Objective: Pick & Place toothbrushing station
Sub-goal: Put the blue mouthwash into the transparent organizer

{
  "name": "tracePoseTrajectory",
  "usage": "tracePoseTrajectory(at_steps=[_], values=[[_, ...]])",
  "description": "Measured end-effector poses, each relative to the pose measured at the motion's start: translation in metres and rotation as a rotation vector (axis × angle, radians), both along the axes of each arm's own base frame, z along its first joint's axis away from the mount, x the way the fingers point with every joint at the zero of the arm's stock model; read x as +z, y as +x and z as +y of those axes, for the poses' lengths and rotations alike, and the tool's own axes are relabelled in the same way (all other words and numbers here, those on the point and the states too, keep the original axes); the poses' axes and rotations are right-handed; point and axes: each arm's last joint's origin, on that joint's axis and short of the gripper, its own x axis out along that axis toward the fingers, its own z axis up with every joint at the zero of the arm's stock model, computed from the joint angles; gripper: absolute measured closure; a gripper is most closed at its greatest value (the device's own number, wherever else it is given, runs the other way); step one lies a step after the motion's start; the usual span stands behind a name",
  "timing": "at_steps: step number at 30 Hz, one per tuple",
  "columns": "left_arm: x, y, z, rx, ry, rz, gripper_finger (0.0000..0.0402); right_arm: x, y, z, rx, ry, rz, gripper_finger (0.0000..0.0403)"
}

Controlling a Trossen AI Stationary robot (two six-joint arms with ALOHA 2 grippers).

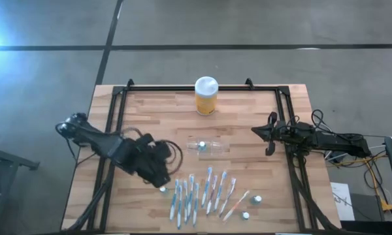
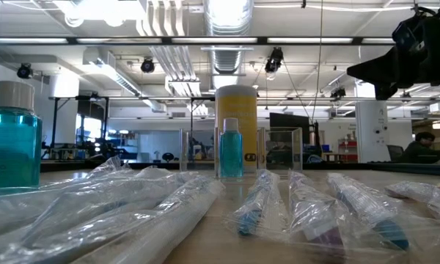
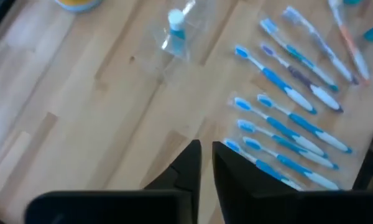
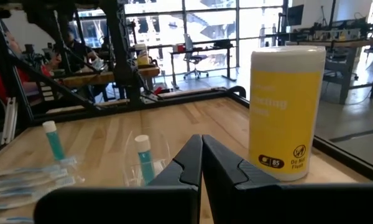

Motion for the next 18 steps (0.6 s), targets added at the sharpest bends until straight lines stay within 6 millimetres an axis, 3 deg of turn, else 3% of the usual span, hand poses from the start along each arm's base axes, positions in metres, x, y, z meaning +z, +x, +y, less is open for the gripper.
tracePoseTrajectory(at_steps=[5,14,18], values=[[-0.008,0.006,-0.008,-0.004,0.01,0.022,0.0335,0.0,0.0,0.0,-0.001,-0.046,0.009,0.0394],[-0.029,-0.014,-0.024,0.029,0.007,0.068,0.0311,0.006,-0.001,0.0,-0.002,-0.103,0.029,0.0394],[-0.042,-0.013,-0.036,-0.026,-0.056,0.08,0.0303,0.009,-0.002,0.0,-0.001,-0.104,0.024,0.0394]])
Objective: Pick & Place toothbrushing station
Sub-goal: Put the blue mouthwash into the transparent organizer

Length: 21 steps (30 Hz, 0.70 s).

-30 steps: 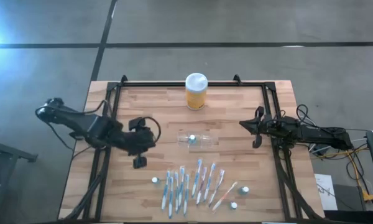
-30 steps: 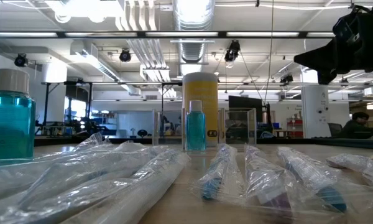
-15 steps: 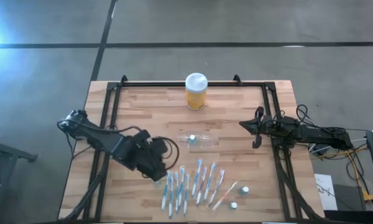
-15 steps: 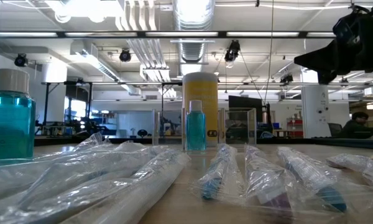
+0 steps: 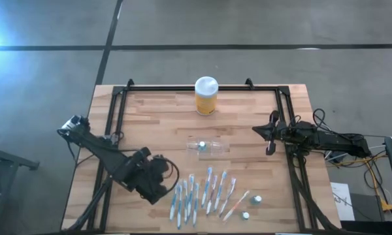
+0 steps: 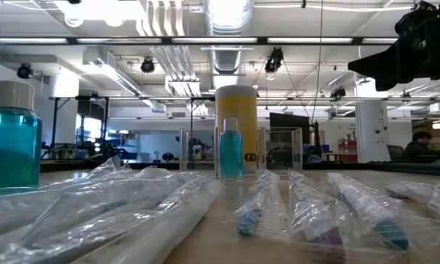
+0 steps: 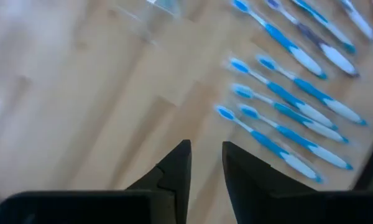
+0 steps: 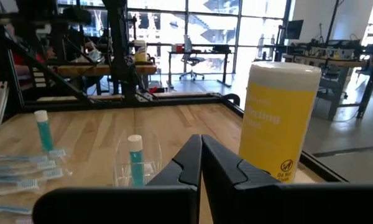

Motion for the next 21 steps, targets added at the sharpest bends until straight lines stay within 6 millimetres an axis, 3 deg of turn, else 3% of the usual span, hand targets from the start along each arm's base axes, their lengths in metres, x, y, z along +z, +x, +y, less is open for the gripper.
tracePoseTrajectory(at_steps=[7,13,21], values=[[-0.031,0.003,-0.009,-0.034,-0.087,0.05,0.0278,0.001,0.0,0.001,0.017,-0.011,-0.005,0.0394],[-0.057,0.0,-0.007,-0.044,-0.05,0.103,0.0245,0.001,0.0,0.0,0.017,-0.017,-0.011,0.0394],[-0.061,0.005,-0.013,-0.181,-0.112,0.081,0.0193,0.002,0.0,0.0,0.015,-0.053,-0.012,0.0394]])
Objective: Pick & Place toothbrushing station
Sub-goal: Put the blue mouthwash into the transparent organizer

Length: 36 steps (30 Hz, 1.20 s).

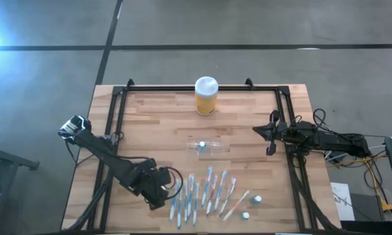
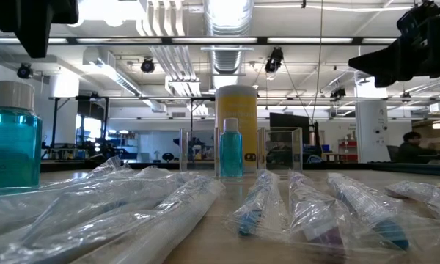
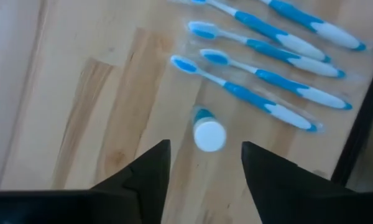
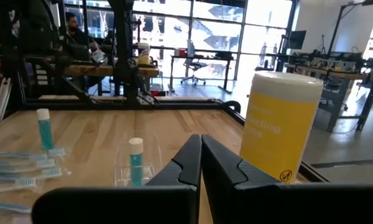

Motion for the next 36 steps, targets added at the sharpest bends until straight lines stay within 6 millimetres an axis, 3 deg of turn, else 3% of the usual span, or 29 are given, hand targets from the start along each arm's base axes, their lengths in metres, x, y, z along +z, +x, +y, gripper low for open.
tracePoseTrajectory(at_steps=[7,29,36], values=[[-0.003,0.005,0.007,0.075,-0.035,0.025,0.0168,0.002,0.0,0.0,-0.001,-0.003,-0.023,0.0394],[-0.039,0.01,0.015,0.086,-0.109,0.045,0.0168,0.004,0.0,0.0,0.001,-0.001,-0.047,0.0394],[-0.041,0.011,0.014,0.073,-0.111,0.036,0.0168,0.004,0.0,0.0,0.001,-0.001,-0.047,0.0394]])
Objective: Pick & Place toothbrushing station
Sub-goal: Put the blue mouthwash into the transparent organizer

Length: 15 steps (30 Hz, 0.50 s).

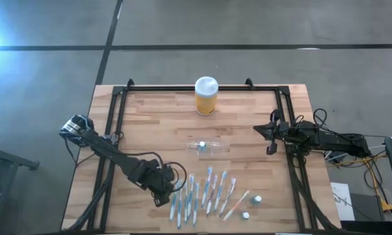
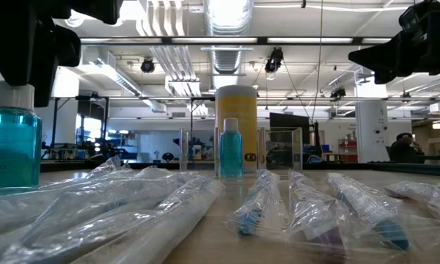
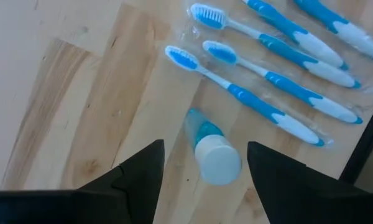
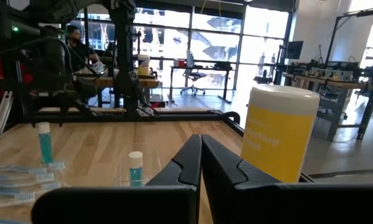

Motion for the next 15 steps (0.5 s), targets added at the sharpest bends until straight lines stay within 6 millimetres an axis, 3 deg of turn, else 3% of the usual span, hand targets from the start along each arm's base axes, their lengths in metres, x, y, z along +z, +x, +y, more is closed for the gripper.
tracePoseTrajectory(at_steps=[15], values=[[-0.017,0.003,-0.004,-0.022,-0.021,0.048,0.0173,0.0,0.0,0.0,0.0,0.0,0.0,0.0394]])
